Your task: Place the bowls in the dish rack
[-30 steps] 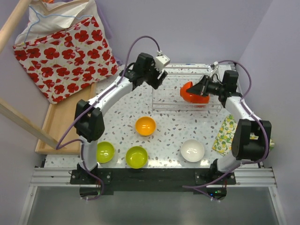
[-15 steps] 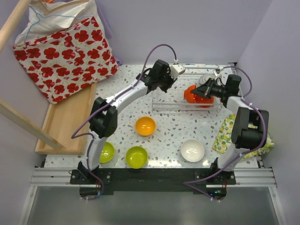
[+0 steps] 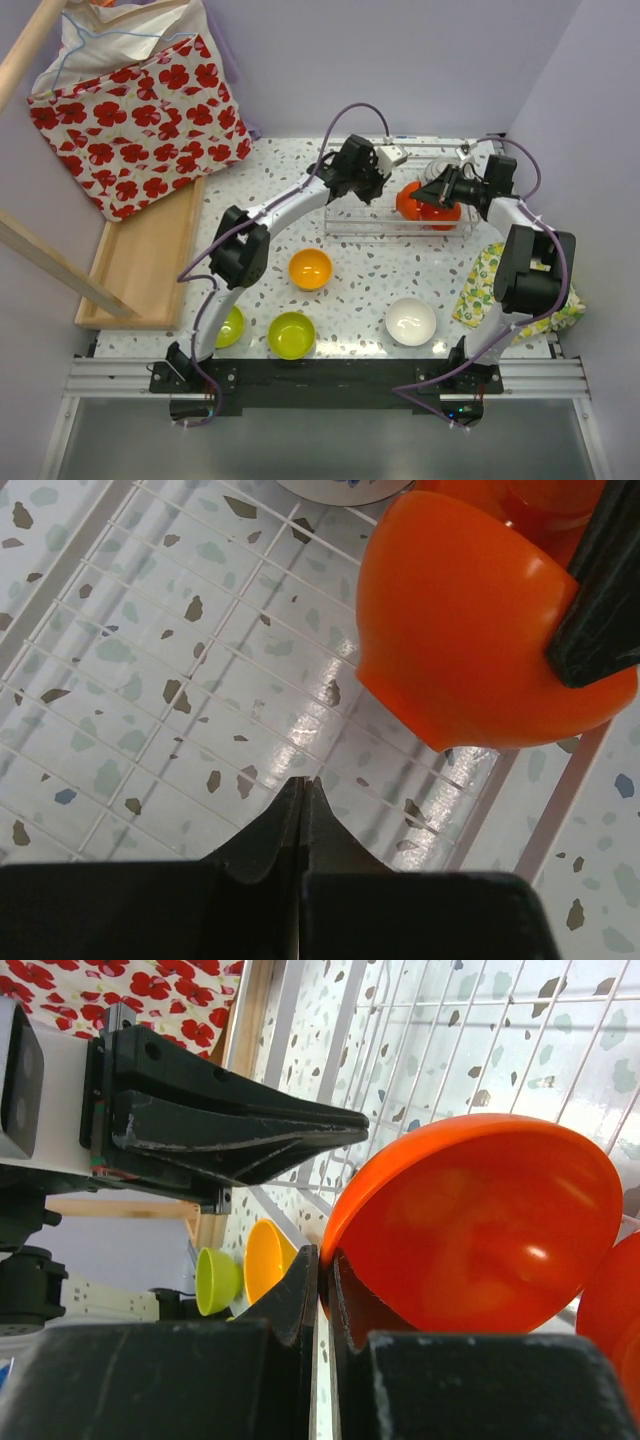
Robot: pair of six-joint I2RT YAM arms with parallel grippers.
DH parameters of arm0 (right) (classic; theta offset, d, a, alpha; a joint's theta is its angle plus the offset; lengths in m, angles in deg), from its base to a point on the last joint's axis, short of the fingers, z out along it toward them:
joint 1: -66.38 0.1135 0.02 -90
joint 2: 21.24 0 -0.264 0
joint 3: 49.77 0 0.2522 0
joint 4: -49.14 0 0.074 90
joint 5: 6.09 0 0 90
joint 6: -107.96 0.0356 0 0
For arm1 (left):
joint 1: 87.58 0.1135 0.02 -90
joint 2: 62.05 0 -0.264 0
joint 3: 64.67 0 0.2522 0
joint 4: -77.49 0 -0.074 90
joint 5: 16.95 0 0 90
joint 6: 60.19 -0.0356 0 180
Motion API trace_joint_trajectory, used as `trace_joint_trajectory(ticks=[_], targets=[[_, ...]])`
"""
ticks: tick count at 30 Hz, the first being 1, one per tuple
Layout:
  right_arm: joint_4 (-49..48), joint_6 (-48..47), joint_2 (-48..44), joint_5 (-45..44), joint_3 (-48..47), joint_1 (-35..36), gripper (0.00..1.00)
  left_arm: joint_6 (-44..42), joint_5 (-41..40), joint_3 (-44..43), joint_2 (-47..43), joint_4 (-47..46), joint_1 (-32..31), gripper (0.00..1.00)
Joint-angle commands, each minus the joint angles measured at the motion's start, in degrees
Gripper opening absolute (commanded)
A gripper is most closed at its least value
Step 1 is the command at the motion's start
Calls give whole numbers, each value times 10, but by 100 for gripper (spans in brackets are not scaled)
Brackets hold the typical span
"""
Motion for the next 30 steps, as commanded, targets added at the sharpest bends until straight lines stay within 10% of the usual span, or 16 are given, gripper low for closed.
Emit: trace_joint_trajectory(ticks=[1, 30], targets=[[46, -36, 6, 7, -33, -5, 0, 24, 32, -37, 11, -41, -13, 0], [337, -326, -48, -102, -101, -101, 29, 65, 56, -92, 78, -84, -59, 0]])
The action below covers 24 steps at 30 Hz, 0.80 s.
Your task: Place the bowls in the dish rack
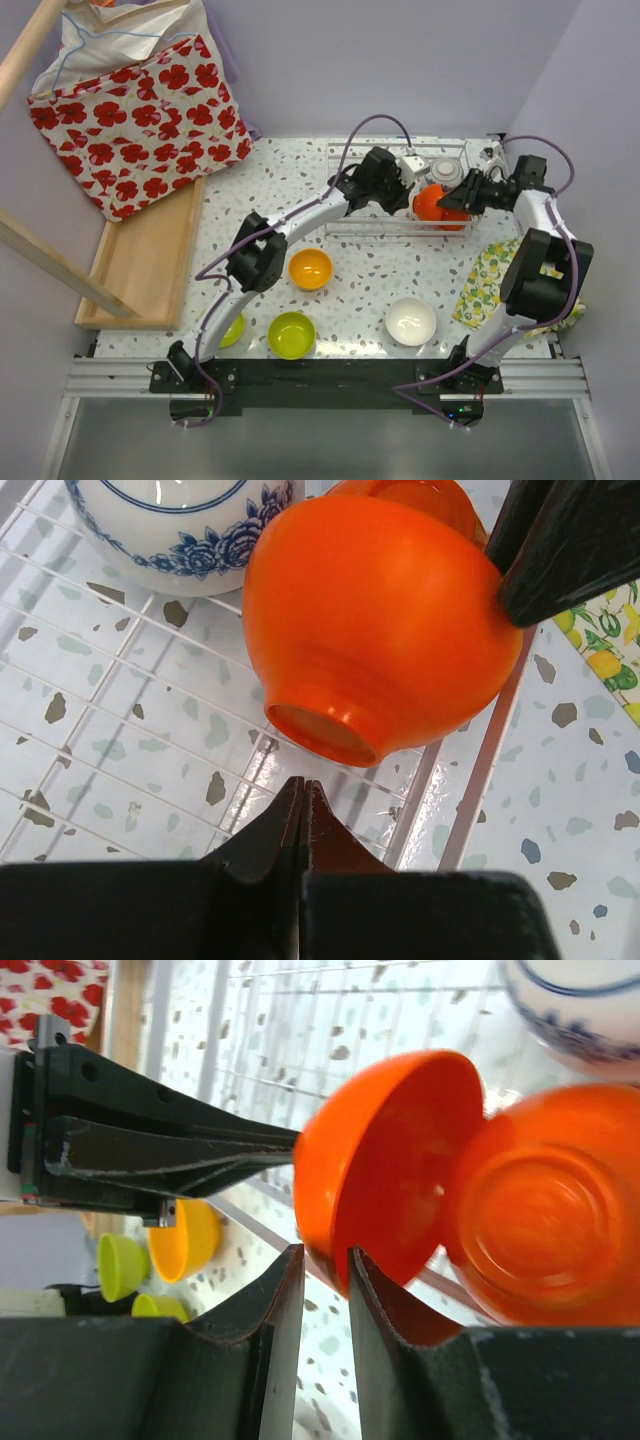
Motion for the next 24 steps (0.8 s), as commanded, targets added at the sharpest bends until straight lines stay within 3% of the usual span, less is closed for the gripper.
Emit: trace_joint_trajectory(ticks=[1, 9, 24], targets=[[67, -79, -46, -41, -19, -24, 29, 17, 12, -38, 15, -34, -11, 0], [47, -124, -142, -146, 20, -38, 34, 33, 20, -53, 25, -56, -23, 0], [10, -73, -197, -132, 73, -38, 34, 42, 18, -73, 30, -89, -44, 0]])
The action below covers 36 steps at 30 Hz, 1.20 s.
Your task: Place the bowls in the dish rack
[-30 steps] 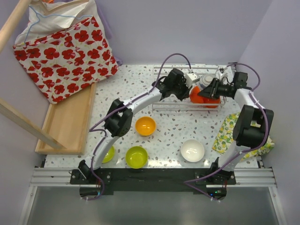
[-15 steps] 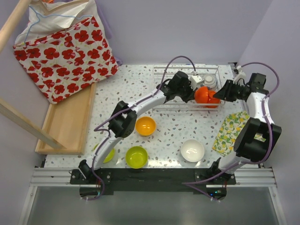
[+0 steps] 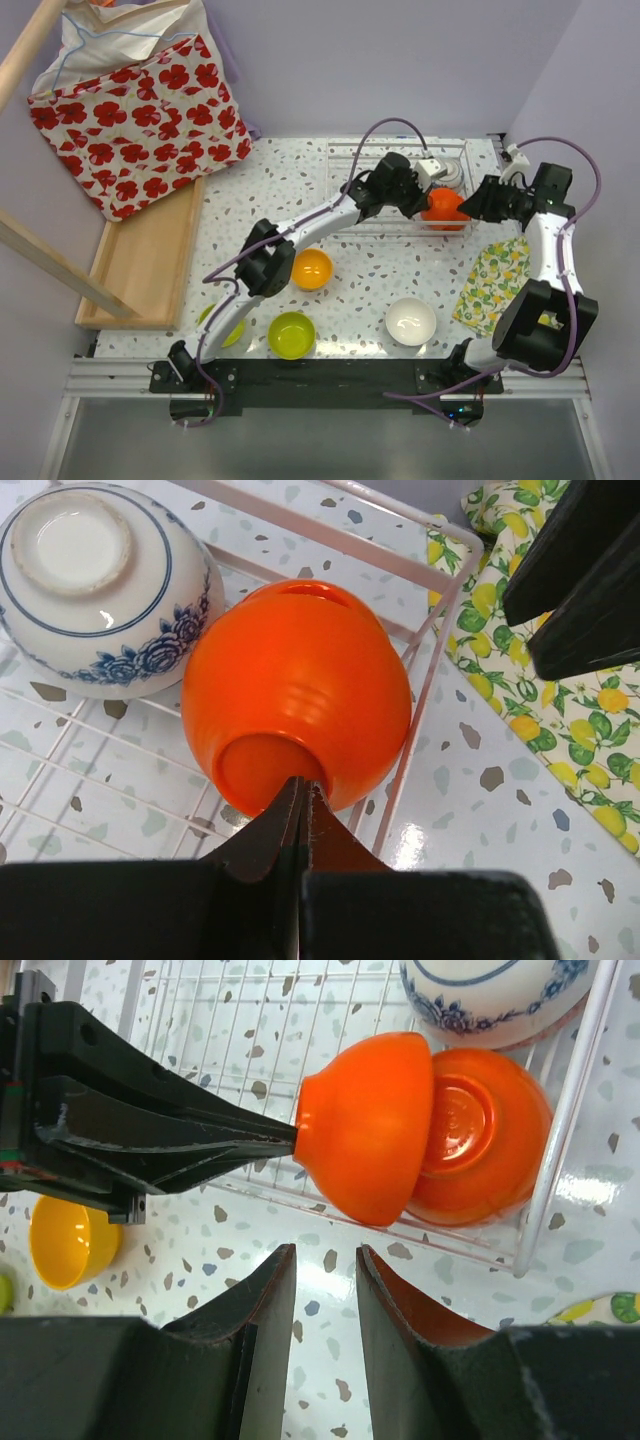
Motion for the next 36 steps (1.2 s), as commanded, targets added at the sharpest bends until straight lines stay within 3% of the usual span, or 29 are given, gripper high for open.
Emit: trace_joint_trajectory(ticks=[1, 10, 12, 13, 18, 23, 36], targets=[[-21, 17, -13, -4, 2, -1, 34, 9, 10, -28, -2, -34, -9, 0], [-49, 40, 7, -2, -9, 0, 33, -28, -18, -36, -23, -11, -10, 0], [-69, 53, 14, 14, -8, 2, 26, -32, -35, -30, -39, 9, -8, 0], [-74, 58, 22, 16, -8, 8, 18, -34, -44, -20, -67, 13, -6, 0], [-99, 59, 50, 17, -23, 45, 1, -42, -68, 97, -171, 28, 25, 0], [-115, 60, 69, -2, -39, 94, 0, -64, -104, 266, -289, 12, 51, 0], [-50, 80, 153, -141, -113, 121, 0, -111, -168, 445, -406, 28, 95, 0]])
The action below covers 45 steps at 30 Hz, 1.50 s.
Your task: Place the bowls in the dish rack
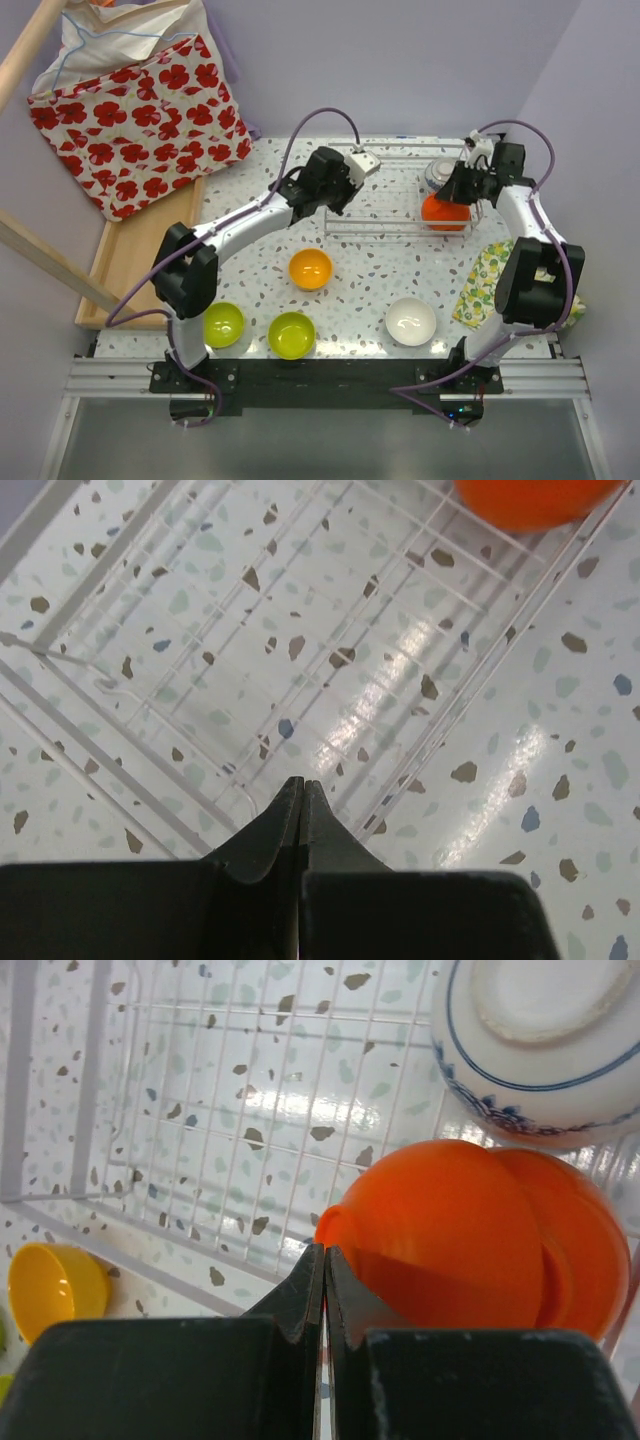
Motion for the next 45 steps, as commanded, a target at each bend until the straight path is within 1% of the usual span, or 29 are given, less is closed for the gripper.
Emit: trace_joint_trajectory(ticks=[1, 7, 10, 14, 16, 23, 32, 34, 39, 40, 41, 42, 43, 44, 45], targets=[[18, -3, 13, -53, -41, 0, 0, -24, -22, 38, -44, -3, 14, 0], [39, -14, 6, -113, -56, 1, 0, -31, -30, 65, -60, -1, 27, 0], [50, -51, -7, -138, -56, 1, 0, -31, -30, 76, -66, -3, 29, 0], [73, -67, -10, -150, -58, 0, 0, -31, -30, 85, -71, -4, 30, 0], [75, -68, -11, -158, -56, 0, 0, -32, -30, 83, -73, -5, 29, 0], [82, -79, -14, -228, -52, 1, 0, -47, -48, 72, -79, -6, 31, 0], [94, -86, -10, -255, -56, 1, 0, -63, -51, 89, -108, -6, 34, 0], [97, -88, -8, -262, -56, 0, 0, -64, -66, 92, -111, -6, 34, 0], [97, -89, -14, -250, -55, 1, 0, -73, -66, 81, -119, 3, 33, 0], [92, -88, -19, -242, -54, 1, 2, -75, -67, 78, -121, 8, 34, 1], [87, -86, -38, -235, -53, 0, 9, -80, -67, 73, -129, 13, 34, 5], [81, -84, -51, -226, -49, 1, 15, -85, -69, 64, -134, 27, 34, 18], [66, -85, -69, -216, -46, 1, 20, -99, -75, 63, -141, 32, 34, 30], [53, -86, -107, -200, -39, 0, 25, -108, -82, 63, -162, 36, 34, 39], [40, -86, -132, -187, -21, 1, 34, -119, -90, 70, -175, 41, 34, 53]])
